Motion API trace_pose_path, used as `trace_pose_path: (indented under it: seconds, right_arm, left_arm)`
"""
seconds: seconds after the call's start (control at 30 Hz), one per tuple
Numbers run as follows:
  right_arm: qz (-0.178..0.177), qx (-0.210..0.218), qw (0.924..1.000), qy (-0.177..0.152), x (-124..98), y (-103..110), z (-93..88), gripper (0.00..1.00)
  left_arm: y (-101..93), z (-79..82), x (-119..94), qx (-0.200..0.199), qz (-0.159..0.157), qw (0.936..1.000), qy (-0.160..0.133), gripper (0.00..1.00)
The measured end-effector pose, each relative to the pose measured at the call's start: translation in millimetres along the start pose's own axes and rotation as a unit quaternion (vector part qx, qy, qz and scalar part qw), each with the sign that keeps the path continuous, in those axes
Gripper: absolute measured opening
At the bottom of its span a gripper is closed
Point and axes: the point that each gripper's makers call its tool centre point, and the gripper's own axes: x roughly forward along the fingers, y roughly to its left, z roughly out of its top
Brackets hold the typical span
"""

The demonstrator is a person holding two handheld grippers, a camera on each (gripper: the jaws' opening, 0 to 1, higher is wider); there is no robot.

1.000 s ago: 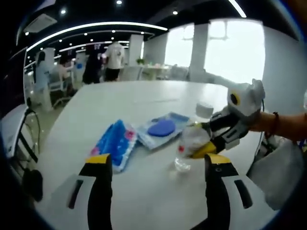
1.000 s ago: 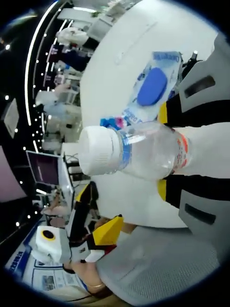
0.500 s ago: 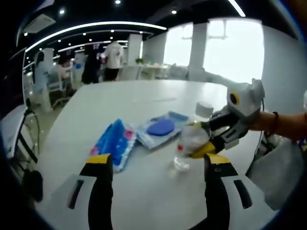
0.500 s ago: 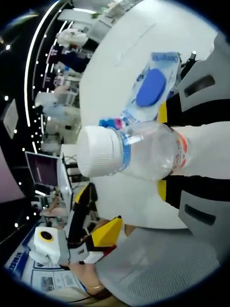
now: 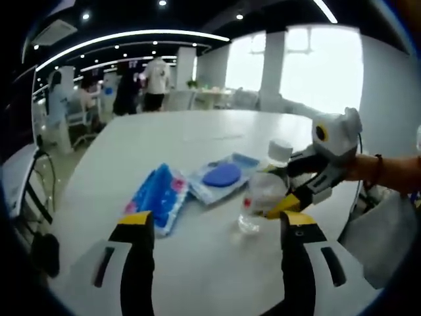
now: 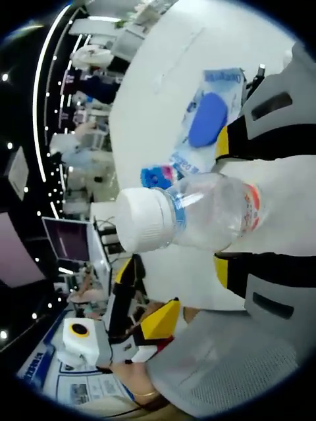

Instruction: Arrange the tabletop items into an orderly group along one side of the table until the central work area is clear of visible clutter.

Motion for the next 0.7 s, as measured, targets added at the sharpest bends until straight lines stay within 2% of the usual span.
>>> trace_pose_path:
  seconds: [0.13,0.4,0.7]
  right_arm:
    - [-0.008,-0.004,1.0,-0.001,-6.0,-1.6,-0.1,0.74]
    - [-0.014,-0.001,0.9994,-0.031,-19.2,-1.8,13.4,0.98]
    - [-0.021,0.017,0.9984,-0.049,-43.7,-0.8,20.9,0.99]
  left_arm:
    - [-1.7,-0.2,0.4,0.006,-0.003,1.0,0.001,0.77]
    - [-3.5,2.2,0.6,0.015,-0.007,0.9998,-0.006,0.8]
    - [-10.8,6.7,4.5,0.016,-0.029,0.9993,-0.016,0.83]
